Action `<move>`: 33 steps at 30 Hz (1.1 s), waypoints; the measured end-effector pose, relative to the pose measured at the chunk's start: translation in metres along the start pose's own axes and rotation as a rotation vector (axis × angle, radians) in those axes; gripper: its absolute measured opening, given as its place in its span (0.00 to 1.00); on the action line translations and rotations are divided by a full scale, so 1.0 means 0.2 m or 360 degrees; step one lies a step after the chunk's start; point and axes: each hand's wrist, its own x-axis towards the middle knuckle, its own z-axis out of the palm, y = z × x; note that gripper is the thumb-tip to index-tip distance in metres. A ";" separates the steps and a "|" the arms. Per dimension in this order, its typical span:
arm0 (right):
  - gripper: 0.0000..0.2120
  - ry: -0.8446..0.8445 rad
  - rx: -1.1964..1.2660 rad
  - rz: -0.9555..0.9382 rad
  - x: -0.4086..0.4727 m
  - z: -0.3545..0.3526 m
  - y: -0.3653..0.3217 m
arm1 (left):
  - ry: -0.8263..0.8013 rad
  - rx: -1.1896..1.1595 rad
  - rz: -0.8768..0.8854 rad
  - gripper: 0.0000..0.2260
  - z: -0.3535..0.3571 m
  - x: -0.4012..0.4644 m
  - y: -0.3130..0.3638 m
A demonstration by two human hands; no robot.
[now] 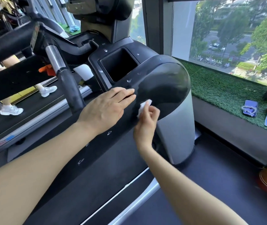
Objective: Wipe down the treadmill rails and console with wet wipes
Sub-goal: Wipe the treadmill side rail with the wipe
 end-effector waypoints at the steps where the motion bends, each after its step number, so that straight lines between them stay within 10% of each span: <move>1: 0.18 0.0096 -0.0062 0.0000 0.09 -0.01 0.03 | 0.0008 0.0012 0.0000 0.22 0.00 0.00 0.00; 7: 0.15 0.0397 -0.0097 0.0645 0.45 -0.21 0.28 | 0.0024 0.0057 -0.0004 0.22 -0.01 0.00 0.00; 10: 0.08 0.0467 -0.0015 0.0467 0.38 -0.13 0.24 | 0.0009 0.0087 -0.0004 0.22 -0.01 0.00 0.01; 14: 0.25 0.0194 -0.0201 -0.0054 0.10 0.02 0.16 | 0.0014 0.0111 -0.0009 0.22 -0.01 0.00 0.01; 22: 0.06 0.0649 -0.0208 0.0621 0.36 -0.10 0.28 | 0.0017 0.0074 -0.0031 0.21 0.00 0.00 0.00; 28: 0.14 0.0413 -0.0207 0.0279 0.12 0.05 0.24 | 0.0033 0.0074 -0.0011 0.22 -0.01 0.00 0.01; 33: 0.10 0.0483 -0.0400 0.0552 0.30 -0.12 0.32 | 0.0043 0.0057 -0.0025 0.21 0.00 -0.01 0.01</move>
